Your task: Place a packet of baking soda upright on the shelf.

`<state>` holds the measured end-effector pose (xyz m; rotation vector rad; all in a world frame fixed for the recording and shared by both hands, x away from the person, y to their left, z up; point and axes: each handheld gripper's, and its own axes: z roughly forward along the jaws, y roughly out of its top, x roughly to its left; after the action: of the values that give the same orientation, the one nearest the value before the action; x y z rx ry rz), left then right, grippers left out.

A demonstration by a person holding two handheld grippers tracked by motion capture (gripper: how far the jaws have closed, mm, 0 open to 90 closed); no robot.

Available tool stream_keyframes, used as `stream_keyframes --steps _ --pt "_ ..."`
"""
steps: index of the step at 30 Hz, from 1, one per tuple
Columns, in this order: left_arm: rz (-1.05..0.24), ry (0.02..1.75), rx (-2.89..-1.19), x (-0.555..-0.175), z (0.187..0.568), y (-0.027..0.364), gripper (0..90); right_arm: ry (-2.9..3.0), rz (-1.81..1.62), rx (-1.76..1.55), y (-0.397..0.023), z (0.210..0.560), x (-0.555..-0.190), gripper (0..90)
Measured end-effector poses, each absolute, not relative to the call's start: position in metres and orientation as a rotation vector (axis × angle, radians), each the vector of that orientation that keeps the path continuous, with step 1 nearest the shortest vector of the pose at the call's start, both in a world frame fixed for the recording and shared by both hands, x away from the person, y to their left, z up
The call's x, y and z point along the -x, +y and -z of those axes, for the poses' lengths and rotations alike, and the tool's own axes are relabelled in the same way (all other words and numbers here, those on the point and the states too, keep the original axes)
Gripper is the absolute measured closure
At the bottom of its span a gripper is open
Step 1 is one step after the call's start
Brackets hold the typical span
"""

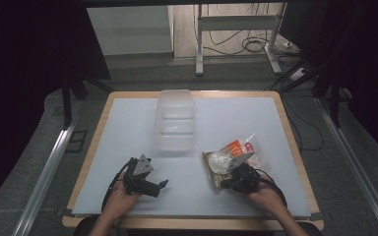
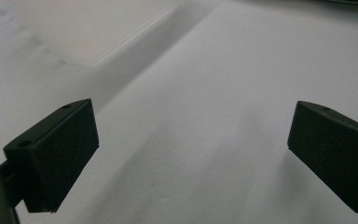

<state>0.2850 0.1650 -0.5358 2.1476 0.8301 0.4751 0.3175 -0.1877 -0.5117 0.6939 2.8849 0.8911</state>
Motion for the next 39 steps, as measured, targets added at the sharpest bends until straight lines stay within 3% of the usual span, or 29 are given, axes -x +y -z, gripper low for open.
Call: stream_keyframes --steps 11,15,16,18,19,21,27,39 --pt "-0.474 0.831 -2.138 -0.285 0.535 0.167 2.0 2.88 -0.859 -0.61 -0.171 0.506 -0.312 83.6" --pt "-0.473 0.83 -2.14 -0.285 0.535 0.167 2.0 2.793 -0.867 -0.605 -0.176 0.494 -0.311 75.1" --pt "-0.474 0.83 -2.14 -0.285 0.536 0.167 2.0 2.749 -0.849 -0.611 -0.181 0.49 -0.313 69.1" --pt "-0.474 0.83 -2.14 -0.285 0.536 0.167 2.0 2.741 -0.858 -0.623 -0.184 0.489 -0.314 67.1" --pt "-0.473 0.83 -2.139 -0.285 0.536 0.167 2.0 2.705 -0.893 -0.673 -0.193 0.486 -0.318 57.5" --pt "-0.472 0.832 -2.139 -0.285 0.536 0.167 2.0 2.653 -0.885 -0.717 -0.201 0.483 -0.321 46.6" --pt "-0.471 0.832 -2.138 -0.285 0.536 0.168 2.0 2.525 -0.903 -0.859 -0.23 0.475 -0.331 28.7" --pt "-0.471 0.833 -2.139 -0.285 0.536 0.168 2.0 2.367 -0.909 -1.028 -0.273 0.47 -0.343 12.3"
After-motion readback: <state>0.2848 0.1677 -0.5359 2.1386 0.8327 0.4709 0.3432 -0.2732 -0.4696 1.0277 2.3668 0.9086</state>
